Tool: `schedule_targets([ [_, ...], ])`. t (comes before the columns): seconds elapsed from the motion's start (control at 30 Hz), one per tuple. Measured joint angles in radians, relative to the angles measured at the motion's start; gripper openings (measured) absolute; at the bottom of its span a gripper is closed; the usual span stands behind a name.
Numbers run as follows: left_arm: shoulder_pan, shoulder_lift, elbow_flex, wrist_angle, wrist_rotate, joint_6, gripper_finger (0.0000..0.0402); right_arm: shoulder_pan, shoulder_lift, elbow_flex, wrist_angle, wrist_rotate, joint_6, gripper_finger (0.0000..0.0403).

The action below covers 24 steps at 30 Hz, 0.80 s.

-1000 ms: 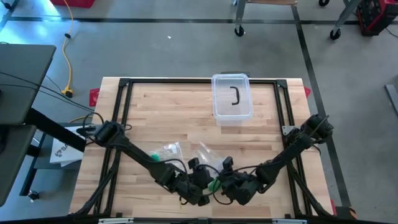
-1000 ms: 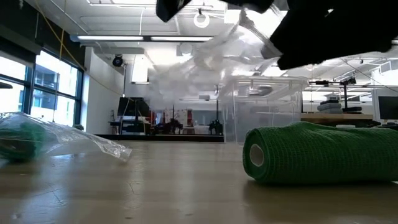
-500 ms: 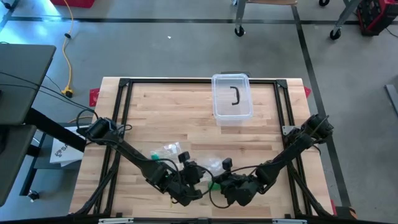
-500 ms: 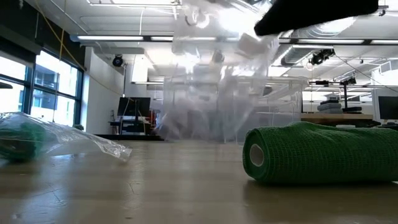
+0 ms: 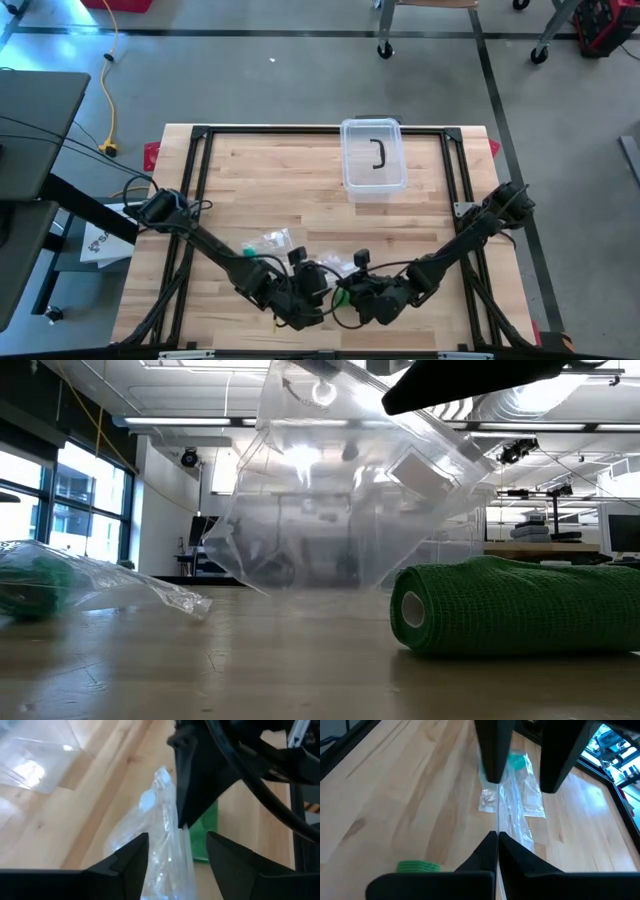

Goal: Roll bandage
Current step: Put the green bandage into the transparent zip bag

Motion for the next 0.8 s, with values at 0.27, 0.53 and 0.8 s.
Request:
schedule_targets([
  [0.27,0.034,0.006,0.000,-0.004,0.079,0.034,0.0196,0.001,0.000,0.000,0.000,-0.001,0.001,0.0000],
  [0.53,0.086,0.006,0.000,-0.060,0.128,0.033,0.0127,0.010,0.000,0.000,0.001,-0.005,-0.002,0.0000],
  [0.8,0.100,0.006,0.000,-0.083,0.166,0.128,0.0074,0.021,0.000,0.000,0.001,-0.005,-0.018,0.0000],
])
